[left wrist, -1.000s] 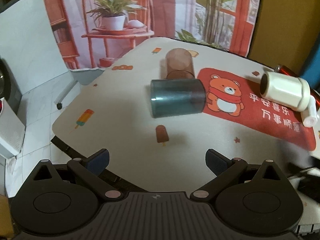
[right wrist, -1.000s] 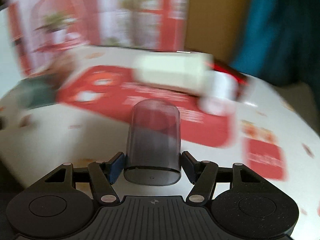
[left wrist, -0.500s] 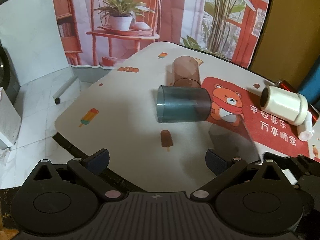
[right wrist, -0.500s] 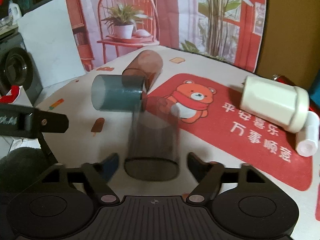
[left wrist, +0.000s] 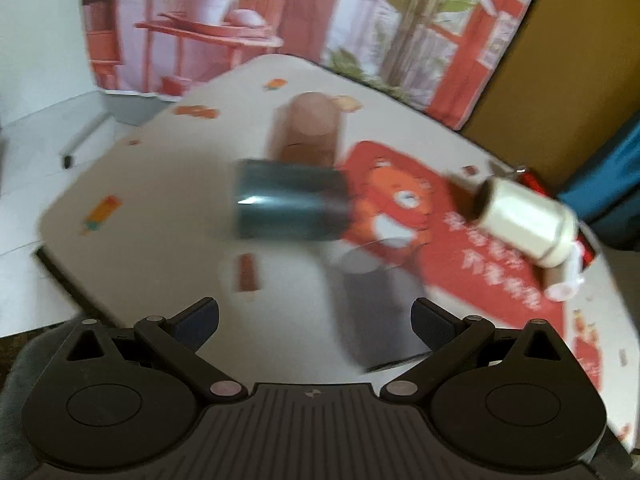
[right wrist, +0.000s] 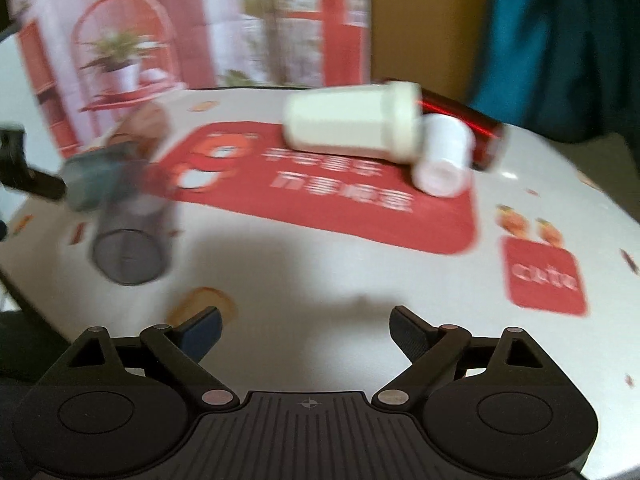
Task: Flip cup upright
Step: 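Rotate the held grey cup with the left gripper until its open rim faces up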
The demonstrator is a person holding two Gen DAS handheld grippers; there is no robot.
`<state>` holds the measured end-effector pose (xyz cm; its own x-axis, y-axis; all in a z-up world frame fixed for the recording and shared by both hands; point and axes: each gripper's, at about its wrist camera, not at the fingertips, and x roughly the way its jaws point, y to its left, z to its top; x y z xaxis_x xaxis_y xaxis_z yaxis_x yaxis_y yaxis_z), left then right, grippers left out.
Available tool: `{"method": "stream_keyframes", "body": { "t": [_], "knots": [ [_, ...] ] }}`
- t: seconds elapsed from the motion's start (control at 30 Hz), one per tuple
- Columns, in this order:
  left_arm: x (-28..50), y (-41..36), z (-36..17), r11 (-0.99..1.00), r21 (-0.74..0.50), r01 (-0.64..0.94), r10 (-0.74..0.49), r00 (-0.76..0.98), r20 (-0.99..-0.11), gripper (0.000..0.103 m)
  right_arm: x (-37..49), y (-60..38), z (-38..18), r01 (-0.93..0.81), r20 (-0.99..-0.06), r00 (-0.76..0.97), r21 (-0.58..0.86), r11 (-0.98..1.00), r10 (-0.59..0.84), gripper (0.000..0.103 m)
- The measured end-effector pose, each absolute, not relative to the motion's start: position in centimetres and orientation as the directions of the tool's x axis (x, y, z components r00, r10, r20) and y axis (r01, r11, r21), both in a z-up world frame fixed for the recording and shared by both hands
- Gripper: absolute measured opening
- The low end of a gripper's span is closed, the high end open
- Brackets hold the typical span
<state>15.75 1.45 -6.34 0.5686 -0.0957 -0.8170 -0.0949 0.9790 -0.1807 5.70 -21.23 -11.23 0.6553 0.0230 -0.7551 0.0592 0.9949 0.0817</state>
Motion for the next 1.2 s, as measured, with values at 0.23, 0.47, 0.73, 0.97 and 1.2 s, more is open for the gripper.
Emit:
{"method": "stream_keyframes", "body": {
  "t": [0.23, 0.47, 0.73, 0.97, 1.2],
  "knots": [
    [19.4, -3.4, -7.4, 0.995, -0.083, -0.06, -0.037, 0.55, -0.835, 0.103, 4.1, -24.0, -11.7, 0.167, -0.734, 0.674, 0.044, 0.985, -0.082, 0.095],
    [21.3, -4.8, -10.0, 0.999, -0.003, -0.045, 0.02, 0.497, -0.868, 0.103, 2.6, -26.2, -11.5, 0.243, -0.728, 0.675, 0.06, 0.968, -0.124, 0.097],
    [21.7, -5.0, -11.2, 0.999, 0.041, -0.003, 0.037, 0.497, -0.867, 0.096, 2.4, -25.8, -11.9, 0.271, -0.743, 0.653, 0.047, 0.961, -0.147, 0.103],
    [21.1, -4.7, -11.1, 0.999, -0.028, 0.047, -0.048, 0.513, -0.857, 0.076, 2.5, -25.9, -12.1, 0.291, -0.748, 0.645, 0.05, 0.955, -0.158, 0.103],
    [20.3, -4.4, -11.1, 0.996, -0.057, 0.063, -0.081, 0.506, -0.859, 0.075, 2.5, -25.9, -12.2, 0.295, -0.748, 0.645, 0.055, 0.954, -0.156, 0.103]
  ]
}}
